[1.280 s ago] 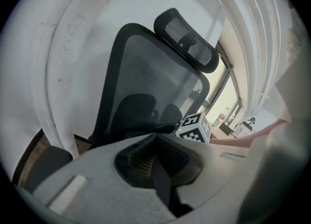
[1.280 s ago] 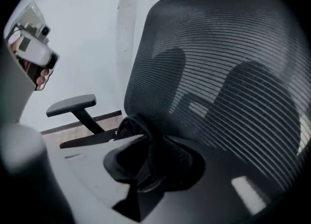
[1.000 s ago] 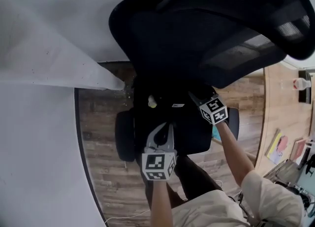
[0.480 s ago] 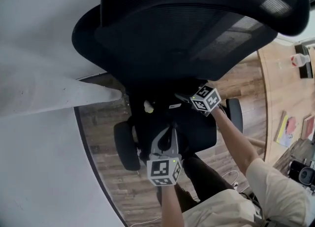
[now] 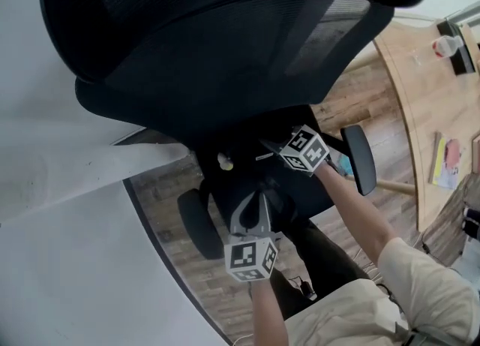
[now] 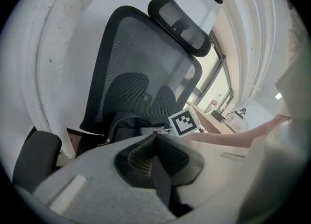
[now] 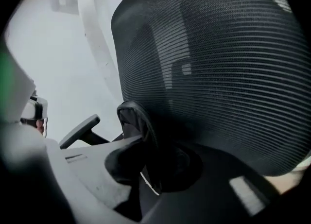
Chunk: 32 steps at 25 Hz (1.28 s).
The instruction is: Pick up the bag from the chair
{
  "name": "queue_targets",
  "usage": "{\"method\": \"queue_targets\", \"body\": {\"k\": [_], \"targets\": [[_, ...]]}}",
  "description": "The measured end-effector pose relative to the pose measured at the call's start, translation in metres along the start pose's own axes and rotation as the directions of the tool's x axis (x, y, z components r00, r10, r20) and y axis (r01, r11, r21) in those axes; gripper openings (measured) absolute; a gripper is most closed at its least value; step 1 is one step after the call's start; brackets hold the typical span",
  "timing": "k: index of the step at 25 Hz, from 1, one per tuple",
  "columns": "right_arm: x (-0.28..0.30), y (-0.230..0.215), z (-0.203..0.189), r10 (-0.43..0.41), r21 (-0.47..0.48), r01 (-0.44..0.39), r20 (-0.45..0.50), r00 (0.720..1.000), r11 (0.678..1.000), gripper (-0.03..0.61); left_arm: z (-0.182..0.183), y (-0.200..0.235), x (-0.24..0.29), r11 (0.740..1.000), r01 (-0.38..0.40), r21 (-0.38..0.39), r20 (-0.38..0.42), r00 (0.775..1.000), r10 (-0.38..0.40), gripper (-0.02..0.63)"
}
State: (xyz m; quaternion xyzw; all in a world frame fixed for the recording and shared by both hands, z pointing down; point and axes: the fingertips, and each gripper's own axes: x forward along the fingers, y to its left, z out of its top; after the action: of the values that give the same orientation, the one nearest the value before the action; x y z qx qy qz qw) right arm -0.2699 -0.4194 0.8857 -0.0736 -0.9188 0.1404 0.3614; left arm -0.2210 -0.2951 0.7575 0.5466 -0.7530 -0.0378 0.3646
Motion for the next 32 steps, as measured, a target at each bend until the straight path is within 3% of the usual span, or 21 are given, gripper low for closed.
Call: {"method": "queue_targets", "body": {"k": [9, 19, 24, 32], "targets": [[-0.028, 0.046, 0.004, -0.11, 0.07, 0.106, 0.055, 0.992, 0.992, 0.063, 0.002, -0.001, -0.002, 0.996, 0.068, 0.06, -0.018, 0.998, -0.067, 0.006], [-0.101, 0.081, 0.018, -0.268, 0.171, 0.243, 0.141, 0.953, 0.955, 0.063, 0.02, -0.006, -0.052, 0.98, 0.142, 0.139, -0.03, 0.99, -0.139, 0.006], [-0.143, 0.102, 0.029, -0.37, 0.265, 0.319, 0.172, 0.913, 0.91, 0.063, 0.038, -0.021, -0.084, 0.969, 0.179, 0.168, -0.013, 0.984, -0.179, 0.006], [-0.21, 0.146, 0.054, -0.502, 0.337, 0.418, 0.221, 0.836, 0.844, 0.063, 0.064, -0.031, -0.134, 0.944, 0.22, 0.245, -0.008, 0.974, -0.225, 0.006]]}}
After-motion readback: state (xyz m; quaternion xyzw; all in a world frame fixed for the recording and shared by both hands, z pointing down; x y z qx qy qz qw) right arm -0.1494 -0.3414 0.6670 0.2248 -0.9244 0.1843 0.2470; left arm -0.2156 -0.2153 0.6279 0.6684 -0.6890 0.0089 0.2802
